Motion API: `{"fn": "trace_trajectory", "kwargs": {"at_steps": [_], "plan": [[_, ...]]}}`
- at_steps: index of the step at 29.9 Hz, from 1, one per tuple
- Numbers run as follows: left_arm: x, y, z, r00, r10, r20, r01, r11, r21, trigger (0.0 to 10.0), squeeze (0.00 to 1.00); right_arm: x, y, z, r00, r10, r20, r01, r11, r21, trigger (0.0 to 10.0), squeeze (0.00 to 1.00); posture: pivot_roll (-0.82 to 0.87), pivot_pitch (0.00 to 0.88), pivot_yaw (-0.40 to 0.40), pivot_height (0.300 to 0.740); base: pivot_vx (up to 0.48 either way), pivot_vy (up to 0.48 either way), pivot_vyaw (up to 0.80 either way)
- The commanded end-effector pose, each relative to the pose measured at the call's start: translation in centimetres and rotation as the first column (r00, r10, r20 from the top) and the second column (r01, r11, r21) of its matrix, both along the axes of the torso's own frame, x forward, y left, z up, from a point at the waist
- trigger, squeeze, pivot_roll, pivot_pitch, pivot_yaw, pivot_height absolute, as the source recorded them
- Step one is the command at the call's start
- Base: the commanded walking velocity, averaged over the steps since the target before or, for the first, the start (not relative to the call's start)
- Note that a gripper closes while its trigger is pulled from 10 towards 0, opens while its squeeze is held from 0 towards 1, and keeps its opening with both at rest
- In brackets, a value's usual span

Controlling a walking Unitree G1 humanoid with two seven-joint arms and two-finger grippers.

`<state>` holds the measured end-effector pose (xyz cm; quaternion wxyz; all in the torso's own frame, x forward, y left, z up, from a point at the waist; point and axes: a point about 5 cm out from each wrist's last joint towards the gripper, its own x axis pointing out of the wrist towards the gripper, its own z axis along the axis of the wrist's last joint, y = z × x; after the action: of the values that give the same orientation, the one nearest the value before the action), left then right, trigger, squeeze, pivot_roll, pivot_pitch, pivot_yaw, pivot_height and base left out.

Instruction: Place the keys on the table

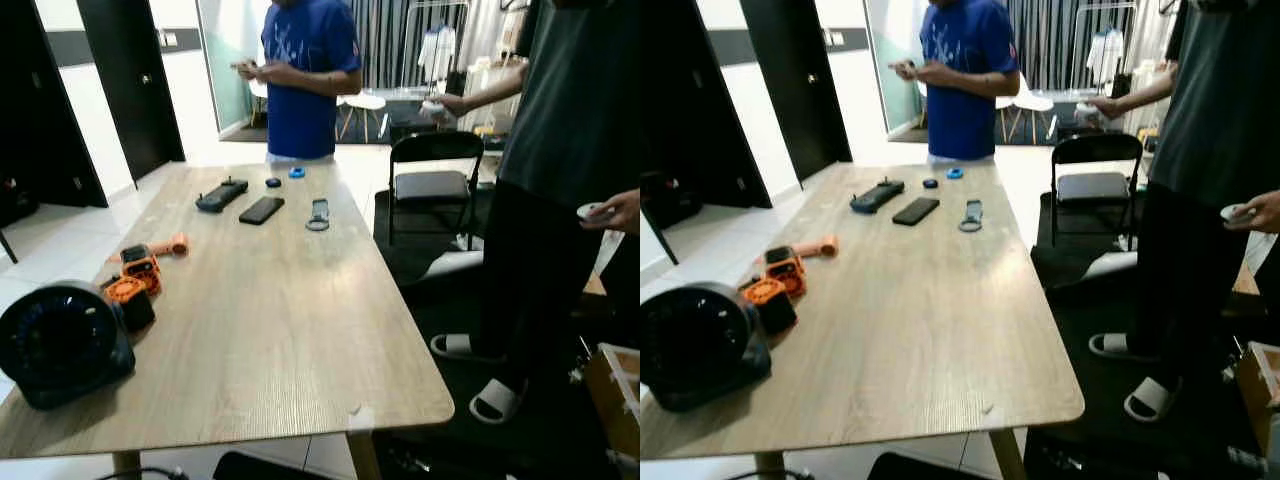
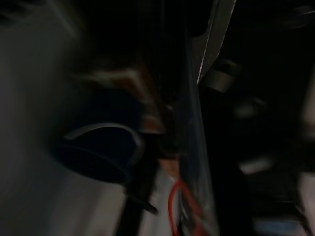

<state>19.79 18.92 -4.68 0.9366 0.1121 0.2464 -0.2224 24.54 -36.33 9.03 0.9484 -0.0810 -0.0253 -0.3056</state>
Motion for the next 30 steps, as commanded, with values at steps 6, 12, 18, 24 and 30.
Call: {"fn": "trace_trajectory", "kwargs": {"at_steps": [6, 12, 18, 24, 30], "plan": [[-0.2, -0.1, -0.3, 1.000, 0.002, -0.021, -0.002, 1.000, -0.002, 10.0, 0.00, 7.1, 4.5, 4.1, 0.970, 0.235, 0.060, -0.240, 0.966, 0.099, 10.0, 0.00, 0.02, 0.050, 0.055, 0.740, 0.000, 0.000, 0.00], [0.0, -0.2, -0.3, 1.000, 0.005, -0.021, -0.005, 1.000, -0.003, 10.0, 0.00, 11.8, 11.2, 6.4, 0.865, 0.499, 0.045, -0.501, 0.856, 0.125, 10.0, 0.00, 0.03, 0.050, 0.053, 0.740, 0.000, 0.000, 0.00], [0.0, -0.1, -0.3, 1.000, 0.011, -0.020, -0.011, 1.000, -0.005, 10.0, 0.00, 13.2, 17.4, 6.9, 0.680, 0.733, -0.016, -0.727, 0.676, 0.116, 10.0, 0.00, 0.03, 0.049, 0.050, 0.740, 0.000, 0.000, 0.00], [-0.1, 0.0, -0.3, 1.000, 0.016, -0.021, -0.016, 1.000, -0.006, 10.0, 0.00, 12.3, 22.4, 6.8, 0.433, 0.896, -0.102, -0.893, 0.442, 0.091, 10.0, 0.00, 0.03, 0.048, 0.049, 0.740, 0.000, 0.000, 0.00], [-0.2, -0.1, -0.3, 1.000, 0.020, -0.020, -0.020, 1.000, -0.011, 10.0, 0.00, 10.3, 24.4, 5.6, 0.162, 0.927, -0.337, -0.978, 0.195, 0.067, 10.0, 0.00, 0.03, 0.045, 0.045, 0.740, 0.000, 0.000, 0.00]]}}
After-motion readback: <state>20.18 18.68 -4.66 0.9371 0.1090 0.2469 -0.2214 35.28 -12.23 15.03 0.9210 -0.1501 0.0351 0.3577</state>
